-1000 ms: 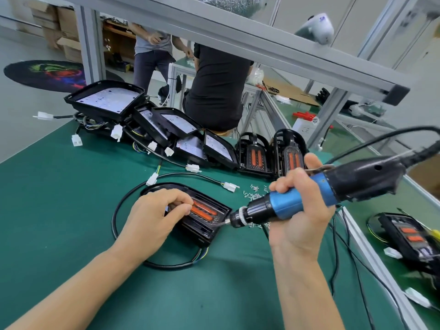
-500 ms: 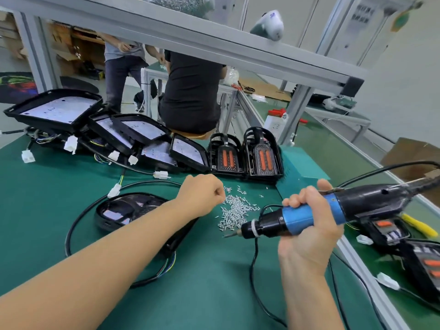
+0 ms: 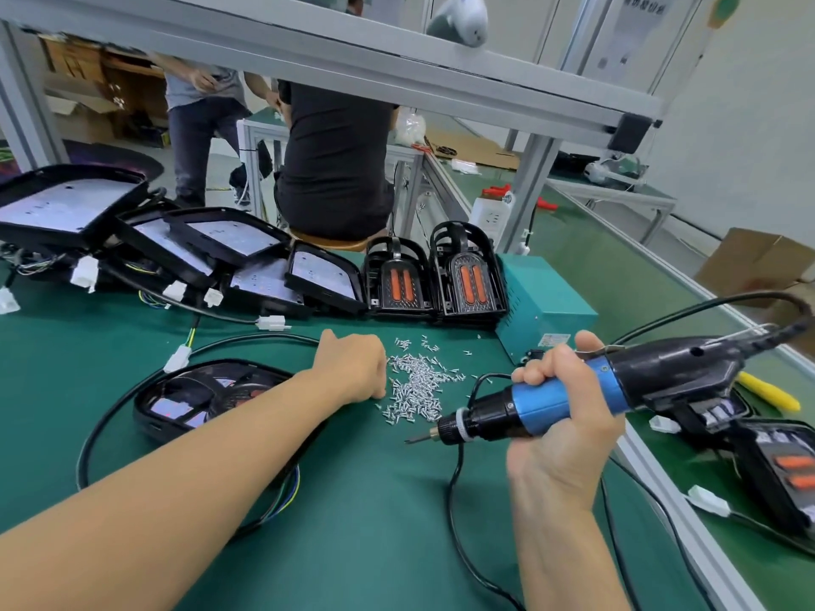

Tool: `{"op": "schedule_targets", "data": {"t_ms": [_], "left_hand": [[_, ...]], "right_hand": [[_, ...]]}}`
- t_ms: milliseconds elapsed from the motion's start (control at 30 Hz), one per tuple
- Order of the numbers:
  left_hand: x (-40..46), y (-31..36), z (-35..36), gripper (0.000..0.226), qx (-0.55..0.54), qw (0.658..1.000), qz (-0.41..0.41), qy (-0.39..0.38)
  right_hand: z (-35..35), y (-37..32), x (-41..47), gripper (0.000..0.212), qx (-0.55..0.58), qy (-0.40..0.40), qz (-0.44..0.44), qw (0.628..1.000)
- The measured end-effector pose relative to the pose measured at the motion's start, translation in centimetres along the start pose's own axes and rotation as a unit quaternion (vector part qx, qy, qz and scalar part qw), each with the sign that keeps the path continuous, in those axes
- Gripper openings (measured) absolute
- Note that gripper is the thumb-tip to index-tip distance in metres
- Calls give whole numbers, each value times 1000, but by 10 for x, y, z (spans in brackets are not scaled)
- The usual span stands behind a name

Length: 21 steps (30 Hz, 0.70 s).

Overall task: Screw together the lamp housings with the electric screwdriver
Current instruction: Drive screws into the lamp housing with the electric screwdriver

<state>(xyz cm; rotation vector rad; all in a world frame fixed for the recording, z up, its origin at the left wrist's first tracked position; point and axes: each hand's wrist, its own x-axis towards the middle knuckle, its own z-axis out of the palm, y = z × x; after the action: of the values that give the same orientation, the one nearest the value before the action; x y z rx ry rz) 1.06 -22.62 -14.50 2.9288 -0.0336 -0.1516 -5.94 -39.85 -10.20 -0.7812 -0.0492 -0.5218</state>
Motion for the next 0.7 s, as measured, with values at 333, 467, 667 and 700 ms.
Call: {"op": "schedule_targets", "data": {"t_ms": [333, 467, 667, 700], "left_hand": [[1, 0, 4, 15, 50, 997, 60, 20], [2, 0, 7, 24, 104, 990, 95, 14], [-2, 0, 8, 31, 190, 972, 136, -2], [-4, -1, 7, 30, 188, 972, 139, -4]], "right_hand": [[2, 2, 0, 25, -6, -9, 9, 1000], [4, 2, 1, 26, -3, 0, 5, 1000], [9, 1, 5, 24, 8, 19, -9, 1000], [10, 0, 7, 24, 9, 20, -15, 1000]]}}
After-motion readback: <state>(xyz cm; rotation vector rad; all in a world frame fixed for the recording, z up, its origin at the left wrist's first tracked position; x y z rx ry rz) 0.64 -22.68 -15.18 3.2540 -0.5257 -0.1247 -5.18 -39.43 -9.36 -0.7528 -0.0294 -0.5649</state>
